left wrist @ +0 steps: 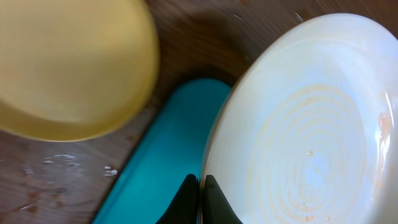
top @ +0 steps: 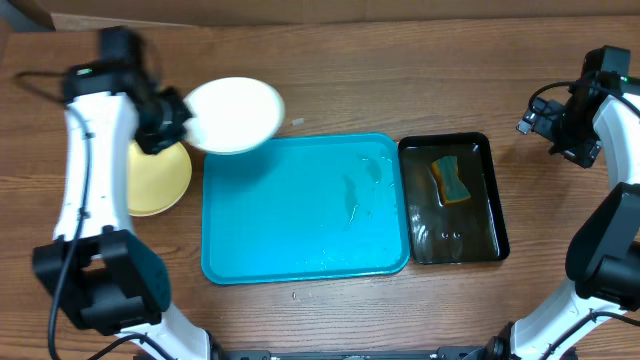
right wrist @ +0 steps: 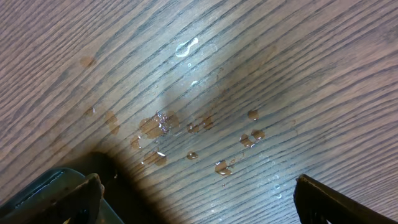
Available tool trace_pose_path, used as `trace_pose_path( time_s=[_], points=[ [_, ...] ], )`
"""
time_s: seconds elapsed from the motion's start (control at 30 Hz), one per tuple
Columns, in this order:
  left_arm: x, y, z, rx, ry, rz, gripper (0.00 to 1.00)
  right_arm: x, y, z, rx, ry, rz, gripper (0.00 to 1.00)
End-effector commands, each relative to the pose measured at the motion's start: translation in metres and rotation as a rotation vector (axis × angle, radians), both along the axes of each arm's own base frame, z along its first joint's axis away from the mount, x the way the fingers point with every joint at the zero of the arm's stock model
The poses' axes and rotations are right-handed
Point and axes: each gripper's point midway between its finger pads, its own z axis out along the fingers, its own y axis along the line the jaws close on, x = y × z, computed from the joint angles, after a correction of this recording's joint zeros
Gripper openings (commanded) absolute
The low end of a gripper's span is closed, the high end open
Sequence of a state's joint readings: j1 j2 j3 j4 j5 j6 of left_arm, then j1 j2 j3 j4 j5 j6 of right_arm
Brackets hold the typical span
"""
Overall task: Clean dirty plates on tray and stack at the side
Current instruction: 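Carry the white plate left and set it on the yellow plate, then release the white plate and raise the left gripper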
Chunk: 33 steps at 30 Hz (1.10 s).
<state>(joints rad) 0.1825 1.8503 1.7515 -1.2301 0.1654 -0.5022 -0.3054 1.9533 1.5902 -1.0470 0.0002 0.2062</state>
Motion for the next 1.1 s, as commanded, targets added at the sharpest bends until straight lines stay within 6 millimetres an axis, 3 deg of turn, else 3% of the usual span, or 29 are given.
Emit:
trace_pose_path(
  time_s=[0.0,0.13,0.23,0.3,0.6,0.8,0.87,0.97,1.07],
  points=[
    [-0.017,0.062,-0.002,0.010,0.017,0.163,0.04,0.007,-0.002,0.012,-0.010,-0.038,-0.004,1.00],
    [-0.053,0.146,-0.010,0.172,0.086,0.390,0.04,0.007,-0.002,0.012,-0.010,-0.038,-0.004,1.00],
    [-0.076,0.183,-0.020,0.220,0.117,0.487,0.04,0.007,-0.002,0.012,-0.010,-0.038,-0.004,1.00],
    [-0.084,0.194,-0.034,0.212,0.123,0.526,0.04,0.007,-0.002,0.012,-0.010,-0.038,-0.004,1.00],
    [-0.078,0.178,-0.072,0.171,0.113,0.492,0.04,0.007,-0.002,0.012,-0.010,-0.038,-0.004,1.00],
    [-0.070,0.169,-0.077,0.128,0.085,0.442,0.07,0.007,-0.002,0.012,-0.010,-0.038,-0.004,1.00],
    [-0.066,0.161,-0.076,0.095,0.066,0.376,0.16,0.007,-0.002,0.012,-0.010,-0.038,-0.004,1.00],
    [-0.060,0.152,-0.075,0.051,0.039,0.311,0.79,0.007,-0.002,0.012,-0.010,-0.038,-0.004,1.00],
    [-0.048,0.133,-0.071,-0.049,-0.022,0.235,0.88,0.007,-0.002,0.012,-0.010,-0.038,-0.004,1.00]
  ],
)
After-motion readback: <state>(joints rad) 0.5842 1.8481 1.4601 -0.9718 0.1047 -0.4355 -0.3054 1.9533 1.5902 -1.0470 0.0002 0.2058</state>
